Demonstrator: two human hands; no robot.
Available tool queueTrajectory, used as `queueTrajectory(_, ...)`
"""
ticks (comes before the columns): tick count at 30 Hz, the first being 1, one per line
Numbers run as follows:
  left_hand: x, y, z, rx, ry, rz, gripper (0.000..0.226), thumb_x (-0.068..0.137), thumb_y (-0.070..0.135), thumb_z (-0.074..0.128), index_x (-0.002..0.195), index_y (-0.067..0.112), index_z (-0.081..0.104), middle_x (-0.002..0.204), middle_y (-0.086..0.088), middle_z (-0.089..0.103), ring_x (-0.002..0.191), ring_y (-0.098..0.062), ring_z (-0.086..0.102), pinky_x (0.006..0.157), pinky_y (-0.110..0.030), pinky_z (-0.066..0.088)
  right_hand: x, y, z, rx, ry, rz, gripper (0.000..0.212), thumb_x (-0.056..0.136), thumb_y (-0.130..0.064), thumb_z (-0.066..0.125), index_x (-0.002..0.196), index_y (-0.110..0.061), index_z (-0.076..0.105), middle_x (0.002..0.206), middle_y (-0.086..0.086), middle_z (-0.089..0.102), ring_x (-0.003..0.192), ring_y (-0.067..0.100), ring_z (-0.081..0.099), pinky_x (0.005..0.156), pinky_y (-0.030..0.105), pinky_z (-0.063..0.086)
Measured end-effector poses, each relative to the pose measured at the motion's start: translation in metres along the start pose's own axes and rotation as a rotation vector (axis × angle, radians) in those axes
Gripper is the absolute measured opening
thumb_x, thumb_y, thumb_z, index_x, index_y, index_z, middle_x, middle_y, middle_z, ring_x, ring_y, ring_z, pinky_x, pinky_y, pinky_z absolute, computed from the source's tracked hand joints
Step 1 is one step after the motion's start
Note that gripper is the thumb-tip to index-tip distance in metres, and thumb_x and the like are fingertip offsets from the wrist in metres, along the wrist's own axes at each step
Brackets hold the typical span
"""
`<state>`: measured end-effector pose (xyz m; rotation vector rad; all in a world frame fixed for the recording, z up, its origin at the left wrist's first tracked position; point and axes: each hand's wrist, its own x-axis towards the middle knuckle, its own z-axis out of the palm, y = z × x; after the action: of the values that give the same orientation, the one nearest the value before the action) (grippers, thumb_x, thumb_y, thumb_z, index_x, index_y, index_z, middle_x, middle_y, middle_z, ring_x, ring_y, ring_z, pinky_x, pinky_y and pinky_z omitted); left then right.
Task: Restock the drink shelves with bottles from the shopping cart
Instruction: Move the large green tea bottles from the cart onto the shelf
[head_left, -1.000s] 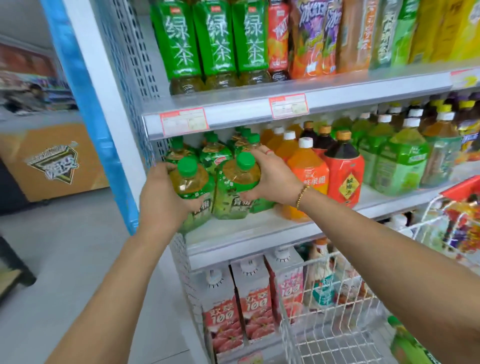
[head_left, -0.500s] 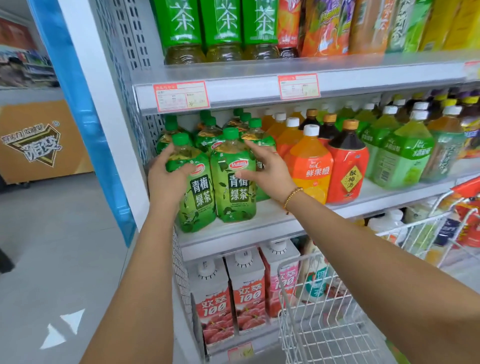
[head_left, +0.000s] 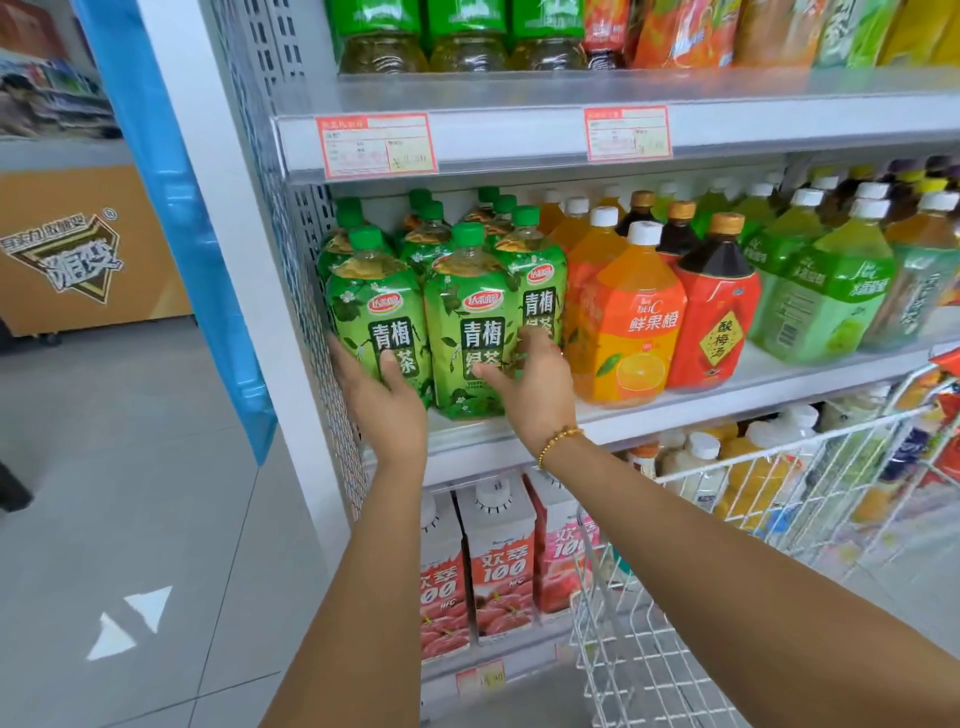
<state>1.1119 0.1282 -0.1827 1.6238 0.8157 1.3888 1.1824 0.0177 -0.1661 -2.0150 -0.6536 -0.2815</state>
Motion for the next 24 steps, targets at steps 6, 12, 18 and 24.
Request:
queueTrajectory(6, -0.009, -0.002, 0.007, 0.141, -0.094, 0.042, 0.08, 0.09, 0.005, 0.052, 0.151, 0.017, 0.0, 0.156, -0.015, 0.001, 0.143, -0.031, 0.02, 0.114, -0.034, 0.026, 0.006, -0.006, 0.014, 0.034, -0.012, -0.002, 0.062, 0.077, -0.02, 0.076, 0.128, -0.004, 0.044, 0.118, 0.013, 0.059, 0.107, 0.026, 0.057, 0.087, 0.032, 0.045)
queueTrajectory(12, -0.008, -0.014, 0.001, 0.294, -0.207, 0.094, 0.089, 0.086, 0.008, 0.057, 0.151, 0.024, -0.003, 0.157, -0.012, -0.013, 0.145, -0.034, 0.011, 0.101, -0.038, 0.044, 0.017, -0.004, 0.019, -0.035, -0.034, -0.017, 0.058, 0.079, -0.018, 0.073, 0.128, -0.004, 0.048, 0.117, 0.013, 0.06, 0.105, 0.027, 0.059, 0.084, 0.031, 0.046)
queueTrajectory(18, -0.004, -0.013, -0.013, 0.32, -0.243, 0.093, 0.088, 0.089, 0.01, 0.058, 0.15, 0.027, -0.004, 0.158, -0.011, -0.01, 0.146, -0.025, 0.004, 0.097, -0.018, 0.029, 0.013, -0.018, 0.033, -0.227, 0.061, -0.238, 0.037, 0.08, -0.016, 0.069, 0.107, -0.003, 0.046, 0.114, 0.014, 0.049, 0.088, 0.031, 0.059, 0.064, 0.037, 0.05)
queueTrajectory(24, -0.007, -0.013, -0.014, 0.358, -0.28, 0.108, 0.09, 0.086, 0.016, 0.062, 0.15, 0.03, 0.0, 0.157, -0.013, -0.01, 0.146, -0.028, 0.004, 0.107, -0.034, 0.033, 0.029, -0.023, 0.053, -0.335, 0.017, -0.336, 0.034, 0.083, -0.006, 0.061, 0.114, -0.01, 0.049, 0.113, 0.014, 0.045, 0.082, 0.032, 0.055, 0.06, 0.04, 0.053)
